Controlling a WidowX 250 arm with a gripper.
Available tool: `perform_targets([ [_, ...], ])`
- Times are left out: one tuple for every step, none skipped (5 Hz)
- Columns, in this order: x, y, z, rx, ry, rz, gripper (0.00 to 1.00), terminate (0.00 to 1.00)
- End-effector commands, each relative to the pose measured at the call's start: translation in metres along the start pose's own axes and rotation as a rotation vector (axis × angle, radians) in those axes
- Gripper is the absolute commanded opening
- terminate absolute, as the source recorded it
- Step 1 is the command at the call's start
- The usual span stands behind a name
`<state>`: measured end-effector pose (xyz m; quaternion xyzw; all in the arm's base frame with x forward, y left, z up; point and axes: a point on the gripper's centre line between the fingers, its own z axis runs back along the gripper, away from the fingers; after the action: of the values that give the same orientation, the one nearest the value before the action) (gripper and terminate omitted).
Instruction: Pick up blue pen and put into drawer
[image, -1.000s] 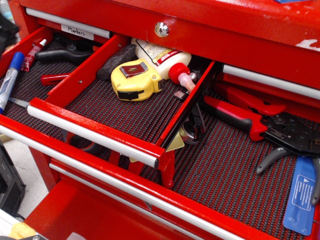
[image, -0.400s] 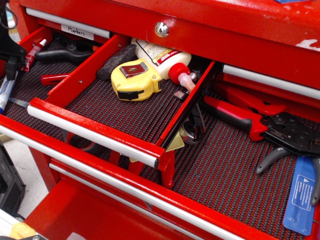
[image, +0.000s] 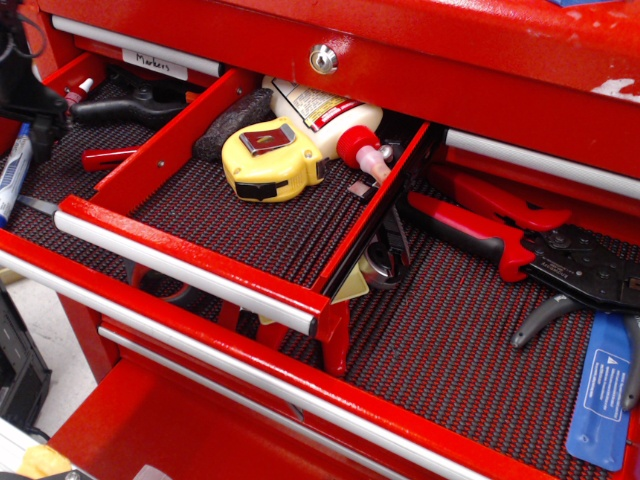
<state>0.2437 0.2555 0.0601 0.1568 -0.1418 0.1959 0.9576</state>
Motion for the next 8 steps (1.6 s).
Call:
perform_targets([
  [-0.006,0.009,-0.009,-0.084,0.003,0.02,1.0,0.0],
  [-0.003,0.003,-0.003,-0.116,0.072,0.053,0.0,0.0],
  [-0.003,-0.006,0.011,-0.114,0.098,0.069,0.0,0.0],
  [0.004,-0.016,0.055,-0.069,0.144,0.021,0.0,0.0],
  [0.013,-0.024,0.101,0.016,0.187,-0.031,0.0,0.0],
  [0.023,-0.04,0.141,0.049,0.216,-0.05,0.0,0.0],
  [0.015,-0.077,0.158,0.025,0.224,-0.064,0.0,0.0],
  [0.005,-0.115,0.168,-0.07,0.256,-0.012,0.0,0.0],
])
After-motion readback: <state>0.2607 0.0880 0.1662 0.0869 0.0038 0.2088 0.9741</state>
